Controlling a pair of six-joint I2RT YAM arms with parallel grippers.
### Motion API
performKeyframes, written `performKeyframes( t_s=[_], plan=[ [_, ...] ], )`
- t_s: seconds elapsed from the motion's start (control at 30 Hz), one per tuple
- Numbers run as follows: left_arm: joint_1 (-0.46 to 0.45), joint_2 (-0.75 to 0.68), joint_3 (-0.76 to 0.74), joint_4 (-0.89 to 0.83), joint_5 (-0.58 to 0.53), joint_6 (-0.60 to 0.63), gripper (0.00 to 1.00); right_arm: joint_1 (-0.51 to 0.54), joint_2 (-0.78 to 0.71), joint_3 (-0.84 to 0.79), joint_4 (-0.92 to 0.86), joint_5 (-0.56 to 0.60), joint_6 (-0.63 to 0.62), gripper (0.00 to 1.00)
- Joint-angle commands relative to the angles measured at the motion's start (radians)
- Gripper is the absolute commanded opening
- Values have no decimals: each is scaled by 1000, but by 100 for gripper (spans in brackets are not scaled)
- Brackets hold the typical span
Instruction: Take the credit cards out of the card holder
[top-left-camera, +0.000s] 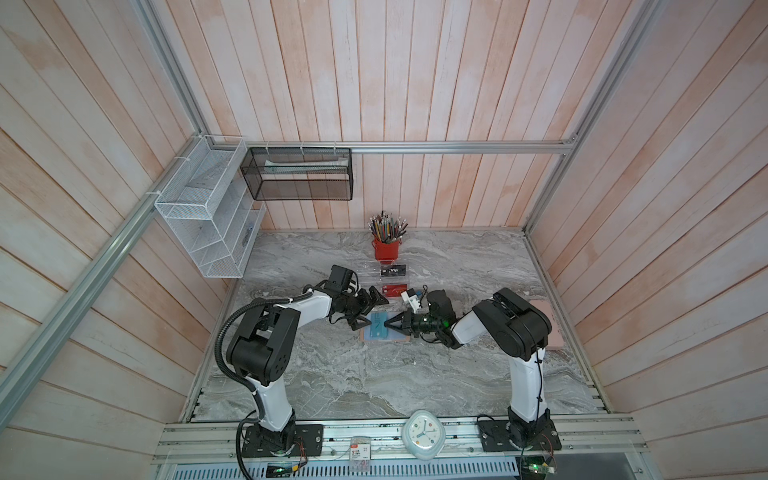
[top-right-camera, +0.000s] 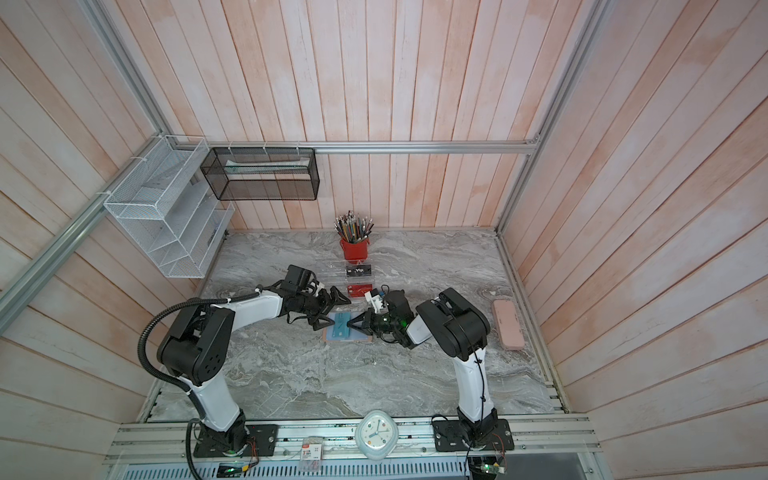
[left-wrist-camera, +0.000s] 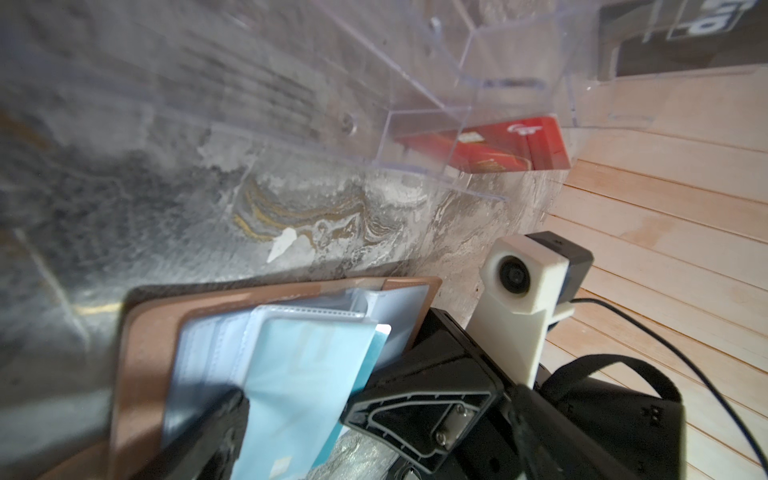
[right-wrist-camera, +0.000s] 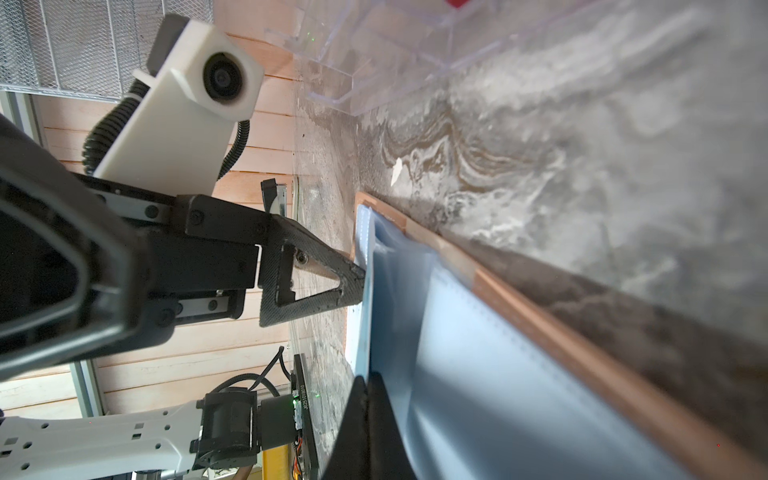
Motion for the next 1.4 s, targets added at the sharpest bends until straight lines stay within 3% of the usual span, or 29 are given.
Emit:
performKeyframes(
  t_s=[0.0, 1.37],
  plan=[
    [9, 23, -33, -40, -62, 9, 100, -8, 9, -19, -84, 22, -30, 0],
    [18, 14, 4, -67, -59, 16, 100, -46, -76, -111, -57, 18, -42, 0]
  ],
)
